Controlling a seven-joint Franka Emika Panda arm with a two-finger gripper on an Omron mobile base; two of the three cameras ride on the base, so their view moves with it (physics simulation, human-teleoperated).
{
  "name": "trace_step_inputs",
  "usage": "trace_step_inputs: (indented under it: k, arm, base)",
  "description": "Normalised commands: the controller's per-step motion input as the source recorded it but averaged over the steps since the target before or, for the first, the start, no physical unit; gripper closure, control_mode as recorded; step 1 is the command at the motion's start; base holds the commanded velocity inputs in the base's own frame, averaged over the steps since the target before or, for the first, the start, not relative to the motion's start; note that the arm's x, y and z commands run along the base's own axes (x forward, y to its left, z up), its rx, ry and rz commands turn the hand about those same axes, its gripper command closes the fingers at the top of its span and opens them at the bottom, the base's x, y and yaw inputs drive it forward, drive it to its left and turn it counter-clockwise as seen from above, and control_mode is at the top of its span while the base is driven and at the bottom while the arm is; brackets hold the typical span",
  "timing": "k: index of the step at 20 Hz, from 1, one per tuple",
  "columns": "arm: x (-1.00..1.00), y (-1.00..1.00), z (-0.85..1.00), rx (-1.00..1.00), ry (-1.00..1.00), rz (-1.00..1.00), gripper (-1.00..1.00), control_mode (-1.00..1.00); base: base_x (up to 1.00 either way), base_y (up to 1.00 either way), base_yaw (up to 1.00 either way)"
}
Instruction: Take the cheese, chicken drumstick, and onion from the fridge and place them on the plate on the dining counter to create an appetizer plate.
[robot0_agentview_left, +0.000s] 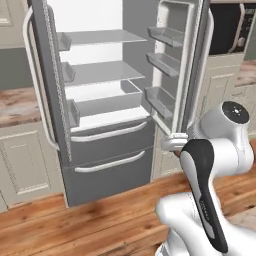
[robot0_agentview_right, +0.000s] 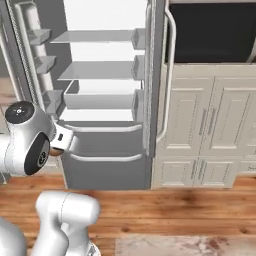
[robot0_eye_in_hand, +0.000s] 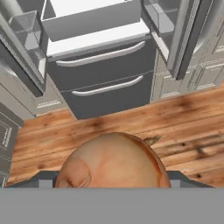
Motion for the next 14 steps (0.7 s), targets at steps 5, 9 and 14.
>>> trace_step_inputs:
  k: [5, 9, 14]
  arm:
    - [0.0, 0.0, 0.0, 0.0, 0.0, 0.0, 1.0, 1.0]
    - [0.0, 0.0, 0.0, 0.0, 0.0, 0.0, 1.0, 1.0]
    - [0.0, 0.0, 0.0, 0.0, 0.0, 0.0, 1.0, 1.0]
  base:
    - [-1.0, 0.1, 0.0]
    - [-1.0, 0.01, 0.0]
    - [-1.0, 0.0, -0.01]
